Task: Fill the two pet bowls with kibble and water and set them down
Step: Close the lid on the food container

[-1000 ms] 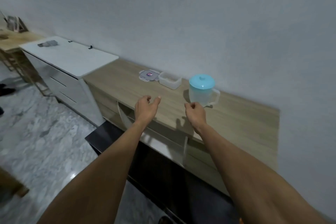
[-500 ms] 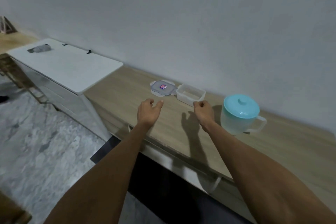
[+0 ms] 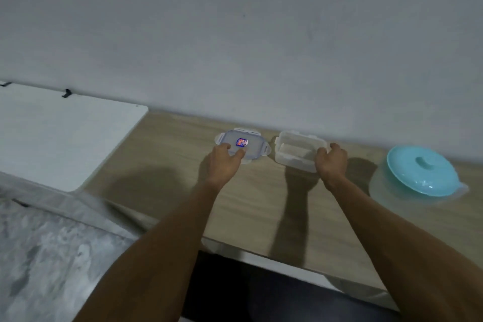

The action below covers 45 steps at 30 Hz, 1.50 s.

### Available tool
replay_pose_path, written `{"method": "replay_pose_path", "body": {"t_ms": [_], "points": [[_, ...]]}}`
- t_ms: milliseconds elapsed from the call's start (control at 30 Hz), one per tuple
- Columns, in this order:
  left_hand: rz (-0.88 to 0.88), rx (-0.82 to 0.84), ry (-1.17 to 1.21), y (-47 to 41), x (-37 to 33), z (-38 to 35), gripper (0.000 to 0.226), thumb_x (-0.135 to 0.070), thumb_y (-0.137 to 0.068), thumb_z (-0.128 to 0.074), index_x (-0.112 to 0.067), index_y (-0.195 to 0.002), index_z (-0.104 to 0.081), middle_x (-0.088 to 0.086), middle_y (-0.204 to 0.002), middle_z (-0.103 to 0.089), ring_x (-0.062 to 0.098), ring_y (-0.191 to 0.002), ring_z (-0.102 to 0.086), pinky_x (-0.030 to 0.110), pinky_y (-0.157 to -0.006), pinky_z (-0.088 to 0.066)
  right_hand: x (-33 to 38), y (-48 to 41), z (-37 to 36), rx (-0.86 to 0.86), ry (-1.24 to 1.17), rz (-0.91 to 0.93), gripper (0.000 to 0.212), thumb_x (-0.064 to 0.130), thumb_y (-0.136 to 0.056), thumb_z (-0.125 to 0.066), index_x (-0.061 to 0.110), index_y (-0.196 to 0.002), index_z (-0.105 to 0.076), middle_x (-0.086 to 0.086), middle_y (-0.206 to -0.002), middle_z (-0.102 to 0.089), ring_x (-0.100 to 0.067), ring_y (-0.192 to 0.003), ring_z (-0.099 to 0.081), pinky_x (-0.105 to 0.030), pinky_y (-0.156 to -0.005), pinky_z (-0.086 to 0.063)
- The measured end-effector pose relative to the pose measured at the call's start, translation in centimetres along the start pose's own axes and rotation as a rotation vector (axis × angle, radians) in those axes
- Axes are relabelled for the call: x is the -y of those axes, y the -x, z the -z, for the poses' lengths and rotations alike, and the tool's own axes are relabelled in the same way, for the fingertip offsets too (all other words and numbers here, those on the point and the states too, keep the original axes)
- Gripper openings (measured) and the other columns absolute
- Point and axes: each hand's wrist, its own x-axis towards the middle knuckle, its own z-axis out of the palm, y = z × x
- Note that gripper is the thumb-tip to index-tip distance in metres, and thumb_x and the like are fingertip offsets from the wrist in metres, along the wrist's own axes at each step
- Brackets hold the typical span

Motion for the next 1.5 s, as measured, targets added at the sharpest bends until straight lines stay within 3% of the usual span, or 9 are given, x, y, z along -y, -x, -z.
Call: {"method": "replay_pose_path", "body": {"t_ms": [133, 333, 467, 633, 1000, 1100, 1200, 1333, 1500], "points": [[-0.063, 0.074, -0.185, -5.4, 2.1, -0.5, 0.074, -0.061, -0.078, -0.061, -0.008, -0.130, -0.059, 0.016, -0.133, -0.059, 0.035, -0.120, -0.058, 0.044, -0.099, -0.048, -0.8, -1.1, -1.7, -0.088, 0.091, -0.102, 0.038, 0.016, -0.101, -0.039, -0.009, -0.125, -0.054, -0.030, -0.134, -0.054, -0.044, -0.122, -0.052, -0.044, -0.099, -0.043], [-0.108, 0.145, -0.329, -12.8, 5.5, -2.2, 0.089, -0.082, -0.053, -0.053, -0.019, -0.115, -0.065, 0.005, -0.110, -0.068, 0.026, -0.102, -0.065, 0.041, -0.087, -0.054, -1.9, -1.9, -2.3, -0.149, 0.092, -0.109, 0.034, 0.014, -0.096, -0.044, 0.001, -0.117, -0.067, -0.025, -0.121, -0.066, -0.042, -0.116, -0.059, -0.042, -0.101, -0.047], [-0.104, 0.192, -0.339, -15.5, 6.1, -3.2, 0.101, -0.083, -0.041, -0.060, -0.021, -0.121, -0.062, 0.003, -0.116, -0.066, 0.024, -0.107, -0.063, 0.041, -0.091, -0.053, -2.1, -2.0, -2.4, -0.168, 0.049, -0.093, 0.030, 0.017, -0.093, -0.049, 0.001, -0.106, -0.071, -0.027, -0.108, -0.070, -0.041, -0.106, -0.064, -0.042, -0.096, -0.050], [-0.087, 0.266, -0.362, -16.0, 4.8, -3.4, 0.110, -0.071, -0.041, -0.077, -0.013, -0.130, -0.049, 0.009, -0.129, -0.055, 0.031, -0.118, -0.055, 0.046, -0.096, -0.049, -2.0, -2.2, -2.6, -0.181, 0.036, -0.103, 0.032, 0.017, -0.093, -0.050, 0.008, -0.115, -0.072, -0.024, -0.113, -0.071, -0.039, -0.111, -0.063, -0.037, -0.099, -0.048], [-0.122, 0.343, -0.610, -16.9, 2.3, -2.9, 0.120, -0.063, -0.047, -0.088, -0.002, -0.136, -0.035, 0.020, -0.136, -0.033, 0.038, -0.128, -0.040, 0.049, -0.104, -0.043, -1.7, -2.5, -2.7, -0.173, 0.027, -0.152, 0.037, 0.019, -0.095, -0.048, 0.013, -0.126, -0.067, -0.020, -0.125, -0.067, -0.038, -0.121, -0.057, -0.036, -0.107, -0.043], [-0.102, 0.349, -0.576, -17.0, 2.0, -2.4, 0.108, -0.054, -0.050, -0.091, 0.000, -0.131, -0.043, 0.022, -0.138, -0.031, 0.039, -0.128, -0.039, 0.046, -0.105, -0.042, -1.6, -2.6, -2.6, -0.171, 0.030, -0.157, 0.036, 0.019, -0.096, -0.048, 0.012, -0.126, -0.067, -0.021, -0.125, -0.067, -0.038, -0.120, -0.058, -0.037, -0.107, -0.043], [-0.101, 0.341, -0.453, -17.4, 2.0, -1.3, 0.096, -0.049, -0.045, -0.090, 0.000, -0.119, -0.055, 0.023, -0.127, -0.049, 0.034, -0.116, -0.051, 0.038, -0.092, -0.048, -1.5, -2.5, -2.5, -0.161, 0.034, -0.160, 0.037, 0.019, -0.097, -0.048, 0.011, -0.128, -0.065, -0.022, -0.126, -0.066, -0.039, -0.121, -0.058, -0.037, -0.106, -0.043], [-0.143, 0.320, -0.301, -17.6, 1.4, 0.2, 0.020, -0.017, -0.078, -0.079, -0.010, -0.089, -0.064, 0.012, -0.090, -0.063, 0.022, -0.078, -0.055, 0.027, -0.065, -0.041, -1.2, -2.3, -2.4, -0.145, 0.025, -0.169, 0.036, 0.018, -0.098, -0.047, 0.011, -0.129, -0.065, -0.022, -0.126, -0.066, -0.039, -0.120, -0.058, -0.039, -0.106, -0.044], [-0.150, 0.309, -0.238, -17.7, -1.1, 4.0, 0.007, -0.012, -0.085, -0.073, -0.011, -0.089, -0.066, 0.010, -0.069, -0.057, 0.019, -0.053, -0.049, 0.023, -0.051, -0.044, -0.9, -1.9, -2.2, -0.135, 0.005, -0.181, 0.036, 0.017, -0.098, -0.046, 0.010, -0.129, -0.064, -0.022, -0.128, -0.065, -0.039, -0.121, -0.057, -0.038, -0.105, -0.043]]}}
